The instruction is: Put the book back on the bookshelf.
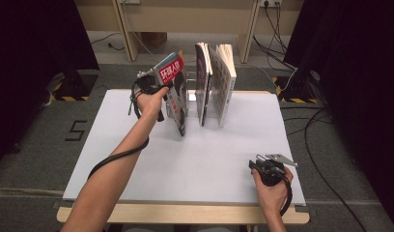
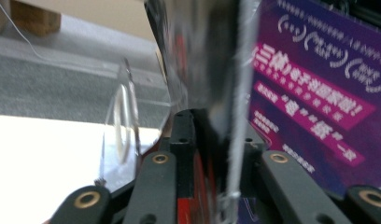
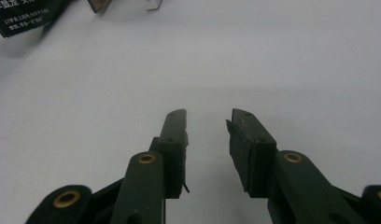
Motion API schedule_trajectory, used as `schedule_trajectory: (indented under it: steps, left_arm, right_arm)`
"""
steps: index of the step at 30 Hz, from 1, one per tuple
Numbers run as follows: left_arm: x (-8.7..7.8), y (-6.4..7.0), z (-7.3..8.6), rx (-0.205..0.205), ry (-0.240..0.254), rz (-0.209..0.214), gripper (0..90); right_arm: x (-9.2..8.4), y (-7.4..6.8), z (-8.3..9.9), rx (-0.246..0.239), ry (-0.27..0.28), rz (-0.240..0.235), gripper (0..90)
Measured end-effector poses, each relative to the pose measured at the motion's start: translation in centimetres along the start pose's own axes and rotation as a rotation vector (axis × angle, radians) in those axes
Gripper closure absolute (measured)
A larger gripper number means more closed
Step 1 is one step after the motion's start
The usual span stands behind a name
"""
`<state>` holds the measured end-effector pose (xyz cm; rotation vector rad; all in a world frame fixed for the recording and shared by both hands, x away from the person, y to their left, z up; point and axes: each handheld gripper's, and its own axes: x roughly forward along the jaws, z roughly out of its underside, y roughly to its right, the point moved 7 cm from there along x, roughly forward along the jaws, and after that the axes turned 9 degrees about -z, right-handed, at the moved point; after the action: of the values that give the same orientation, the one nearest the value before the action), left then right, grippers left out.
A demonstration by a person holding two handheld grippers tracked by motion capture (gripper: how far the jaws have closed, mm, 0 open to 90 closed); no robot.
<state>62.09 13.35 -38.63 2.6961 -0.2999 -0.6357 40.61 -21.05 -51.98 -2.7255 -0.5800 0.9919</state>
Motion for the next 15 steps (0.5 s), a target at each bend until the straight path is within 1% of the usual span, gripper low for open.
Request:
schedule_trajectory:
  steps: [3, 4, 7, 8, 9, 10, 12, 14, 15]
  left_arm:
    - [0.3, 0.4, 0.5, -0.014, -0.031, 0.009, 76.1]
    - [0.3, 0.5, 0.6, -0.007, -0.034, 0.001, 76.5]
    - [0.4, 0.6, 0.7, 0.024, -0.04, -0.025, 81.8]
    - [0.4, 0.6, 0.7, 0.025, -0.042, -0.027, 84.9]
    - [0.4, 0.7, 0.8, 0.018, -0.05, -0.015, 85.4]
    - [0.3, 0.8, 0.8, 0.032, -0.053, -0.012, 85.8]
    - [0.2, 0.9, 0.8, 0.043, -0.051, -0.008, 86.0]
    - [0.0, 1.1, 0.8, 0.065, -0.034, -0.005, 86.1]
    - [-0.1, 1.3, 0.7, 0.092, -0.021, -0.006, 86.1]
  right_arm:
    - [0.1, 0.1, 0.1, -0.004, -0.008, 0.0, 66.5]
    - [0.1, 0.1, 0.1, -0.003, -0.009, -0.001, 66.4]
    - [0.1, 0.0, 0.1, -0.001, -0.013, -0.004, 66.3]
    - [0.1, 0.1, 0.2, -0.002, -0.014, -0.003, 66.3]
    - [0.2, 0.1, 0.2, -0.003, -0.015, -0.003, 66.3]
    - [0.2, 0.0, 0.2, 0.002, -0.017, -0.003, 66.3]
    - [0.2, 0.1, 0.2, -0.005, -0.015, -0.004, 66.3]
    - [0.2, 0.1, 0.2, -0.003, -0.016, -0.006, 66.3]
    - [0.2, 0.1, 0.2, 0.002, -0.016, -0.003, 66.3]
